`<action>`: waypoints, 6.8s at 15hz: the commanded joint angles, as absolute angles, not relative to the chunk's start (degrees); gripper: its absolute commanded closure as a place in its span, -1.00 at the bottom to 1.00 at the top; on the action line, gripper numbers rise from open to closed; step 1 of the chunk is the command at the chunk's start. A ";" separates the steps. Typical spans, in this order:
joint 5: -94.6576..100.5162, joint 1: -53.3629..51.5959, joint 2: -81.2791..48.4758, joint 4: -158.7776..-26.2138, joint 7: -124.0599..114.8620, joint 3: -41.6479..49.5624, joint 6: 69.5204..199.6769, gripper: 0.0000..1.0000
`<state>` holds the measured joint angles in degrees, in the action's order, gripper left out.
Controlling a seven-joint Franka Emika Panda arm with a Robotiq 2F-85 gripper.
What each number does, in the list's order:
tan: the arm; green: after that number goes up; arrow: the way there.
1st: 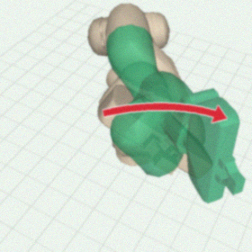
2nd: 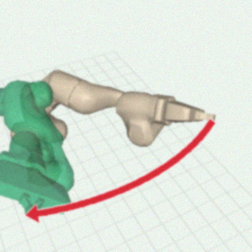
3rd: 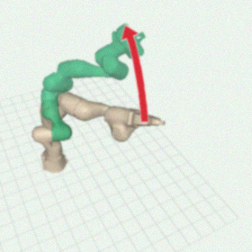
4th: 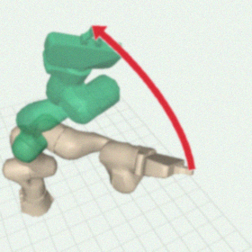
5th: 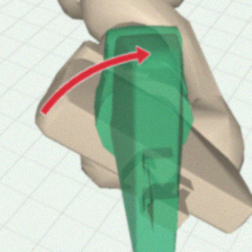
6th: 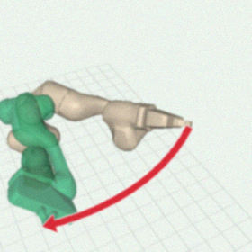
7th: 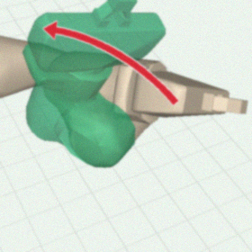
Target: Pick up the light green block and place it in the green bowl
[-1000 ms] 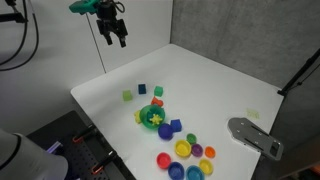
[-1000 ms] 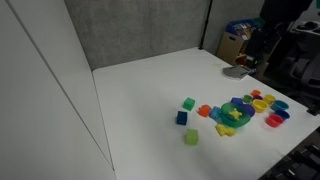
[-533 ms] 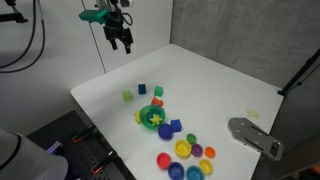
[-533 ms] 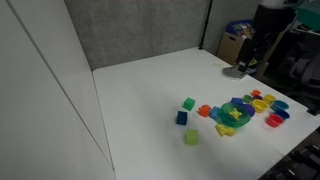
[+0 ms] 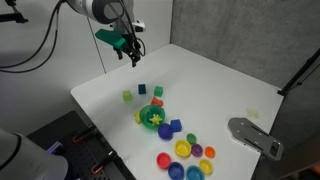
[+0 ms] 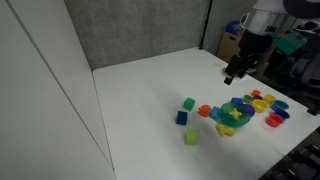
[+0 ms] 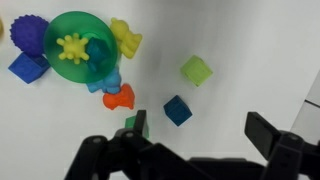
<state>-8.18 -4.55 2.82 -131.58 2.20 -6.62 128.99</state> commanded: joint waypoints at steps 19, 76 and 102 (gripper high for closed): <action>-10.62 -2.60 -13.85 -137.34 30.63 -7.83 146.28 -1.00; 19.32 -7.11 -19.22 -138.24 12.90 9.63 167.26 0.26; -0.66 2.15 20.62 -140.47 2.52 -1.69 117.76 -1.00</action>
<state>-2.51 2.70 15.37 -142.21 9.00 -1.70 124.69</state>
